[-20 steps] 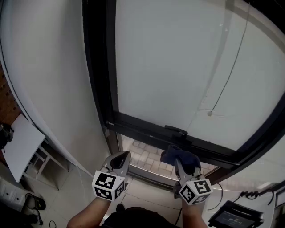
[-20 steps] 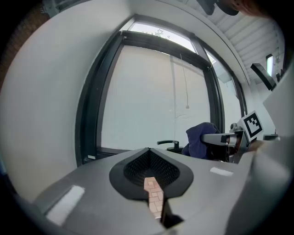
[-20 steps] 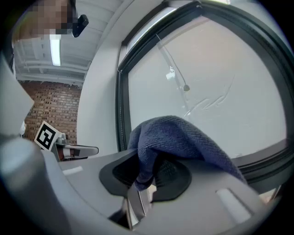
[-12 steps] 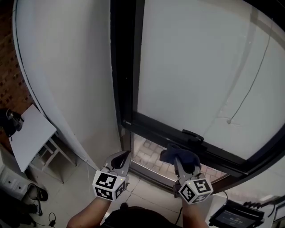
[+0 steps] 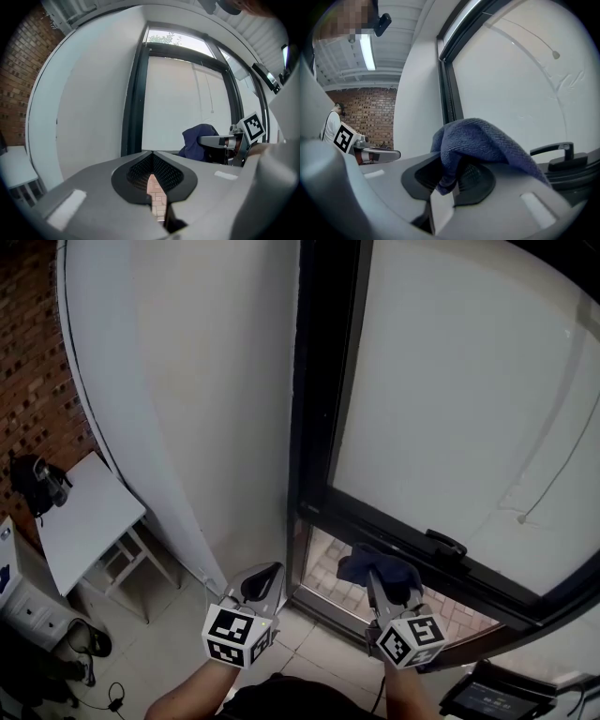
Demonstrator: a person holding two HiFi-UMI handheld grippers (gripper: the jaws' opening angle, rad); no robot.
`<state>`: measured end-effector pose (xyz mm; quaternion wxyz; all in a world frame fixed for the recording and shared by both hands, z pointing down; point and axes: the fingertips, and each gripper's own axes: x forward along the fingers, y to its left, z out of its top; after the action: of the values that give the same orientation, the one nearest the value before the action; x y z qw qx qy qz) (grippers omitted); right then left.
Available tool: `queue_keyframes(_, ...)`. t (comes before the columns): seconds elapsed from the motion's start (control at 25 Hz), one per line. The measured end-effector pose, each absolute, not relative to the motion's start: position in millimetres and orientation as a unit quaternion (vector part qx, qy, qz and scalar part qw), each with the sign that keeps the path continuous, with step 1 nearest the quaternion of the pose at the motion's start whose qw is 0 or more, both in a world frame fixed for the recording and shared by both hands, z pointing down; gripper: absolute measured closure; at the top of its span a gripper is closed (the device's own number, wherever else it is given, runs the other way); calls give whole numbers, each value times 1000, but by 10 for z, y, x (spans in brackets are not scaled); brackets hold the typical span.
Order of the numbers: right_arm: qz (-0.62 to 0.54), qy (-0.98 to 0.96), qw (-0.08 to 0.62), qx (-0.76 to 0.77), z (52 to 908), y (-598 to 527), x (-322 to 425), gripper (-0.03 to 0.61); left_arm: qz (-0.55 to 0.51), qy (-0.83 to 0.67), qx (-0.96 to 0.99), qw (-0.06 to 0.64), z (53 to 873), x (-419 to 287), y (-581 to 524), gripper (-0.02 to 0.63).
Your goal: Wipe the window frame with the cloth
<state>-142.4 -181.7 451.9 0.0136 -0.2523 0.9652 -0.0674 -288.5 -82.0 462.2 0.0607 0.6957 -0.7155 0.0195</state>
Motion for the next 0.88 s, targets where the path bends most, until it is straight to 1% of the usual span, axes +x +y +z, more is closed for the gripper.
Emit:
queue_keyframes(0.4,-53,968,12,-247,4417,-1707,-2066,514,10,-692,719,54,4595,-3113,-819,620)
queue_keyframes(0.56,-48,971,2,-233,4415,-1730,-2266,512,4,-692,720,51,4592,-3178,-875,620)
queue_keyframes(0.68,-50,973,-6,-225,4456,-1851,-2437,512,0,-697,714,64,4657,-3252,-957,620)
queue_keyframes(0.88,-54,978,-25,-198,4560,-2054,-2767,513,17,-706,705,70,4751,-3338,-1181,620)
